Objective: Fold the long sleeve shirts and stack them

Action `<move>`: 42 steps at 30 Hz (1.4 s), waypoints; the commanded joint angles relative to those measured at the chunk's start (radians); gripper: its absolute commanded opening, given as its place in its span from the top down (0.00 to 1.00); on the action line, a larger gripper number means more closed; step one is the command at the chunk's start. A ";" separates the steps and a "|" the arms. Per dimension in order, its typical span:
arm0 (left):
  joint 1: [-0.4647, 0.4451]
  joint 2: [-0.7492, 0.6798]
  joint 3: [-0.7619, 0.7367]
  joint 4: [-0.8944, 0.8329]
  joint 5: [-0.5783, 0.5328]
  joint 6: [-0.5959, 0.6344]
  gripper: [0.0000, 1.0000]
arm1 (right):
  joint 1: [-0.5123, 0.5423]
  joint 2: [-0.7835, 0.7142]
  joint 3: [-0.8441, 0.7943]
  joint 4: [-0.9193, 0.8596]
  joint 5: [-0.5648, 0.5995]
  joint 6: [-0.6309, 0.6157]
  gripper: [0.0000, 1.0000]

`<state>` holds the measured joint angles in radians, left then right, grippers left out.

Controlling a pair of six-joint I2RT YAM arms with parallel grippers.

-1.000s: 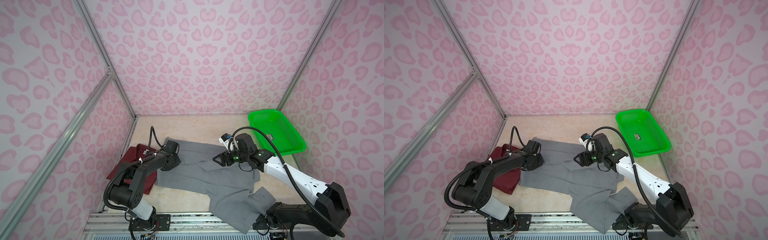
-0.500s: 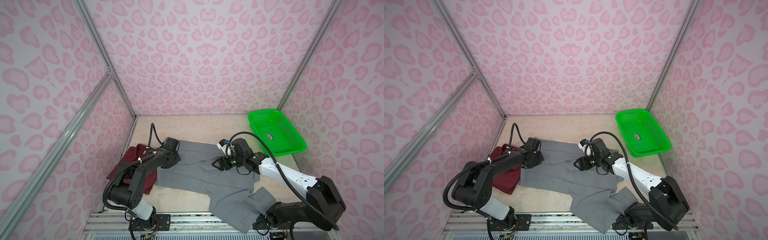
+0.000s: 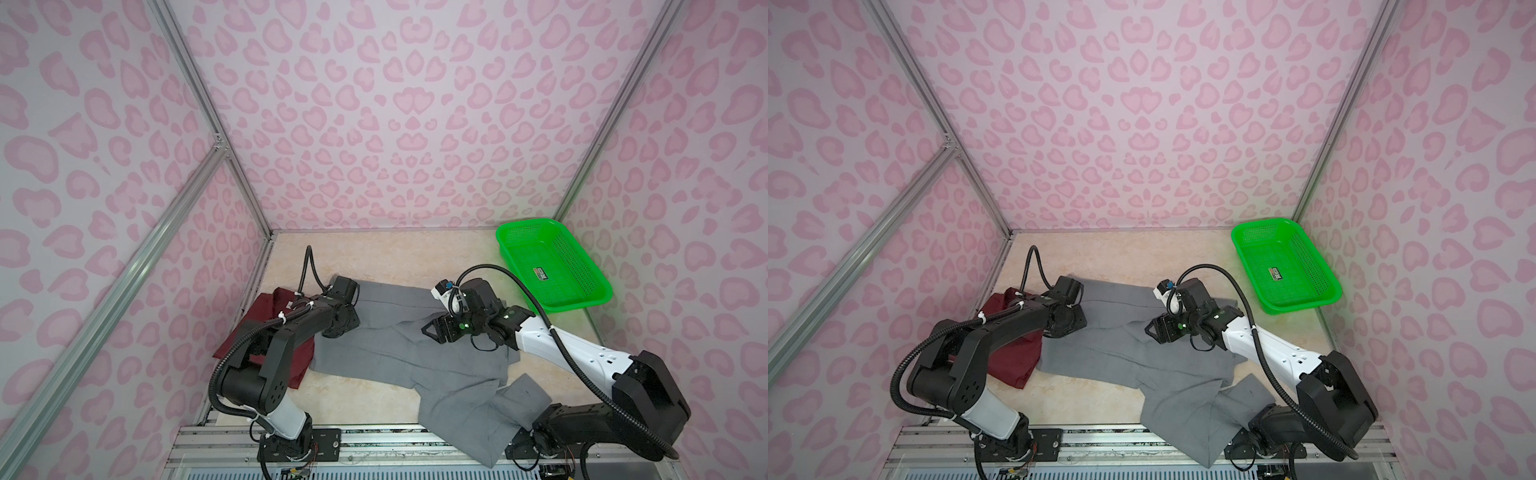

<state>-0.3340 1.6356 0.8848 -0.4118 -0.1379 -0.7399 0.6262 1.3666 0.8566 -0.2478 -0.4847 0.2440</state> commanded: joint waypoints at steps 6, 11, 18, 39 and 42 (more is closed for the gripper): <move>-0.003 0.039 -0.001 0.039 0.015 0.001 0.71 | 0.001 -0.008 -0.007 0.015 0.009 0.003 0.25; -0.004 0.046 -0.003 0.042 0.014 0.009 0.80 | 0.003 -0.011 -0.006 0.016 0.003 0.002 0.25; -0.006 0.017 0.002 0.022 0.023 0.001 0.76 | 0.009 0.002 -0.017 0.022 0.012 0.000 0.25; -0.063 0.078 0.071 0.008 -0.059 0.021 0.67 | 0.040 0.309 0.014 0.169 0.160 0.095 0.57; -0.063 0.089 0.072 0.013 -0.066 0.023 0.65 | 0.035 0.326 0.006 0.186 0.145 0.098 0.58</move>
<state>-0.3985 1.7092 0.9466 -0.4091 -0.1837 -0.7292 0.6647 1.6752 0.8711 -0.1139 -0.3336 0.3222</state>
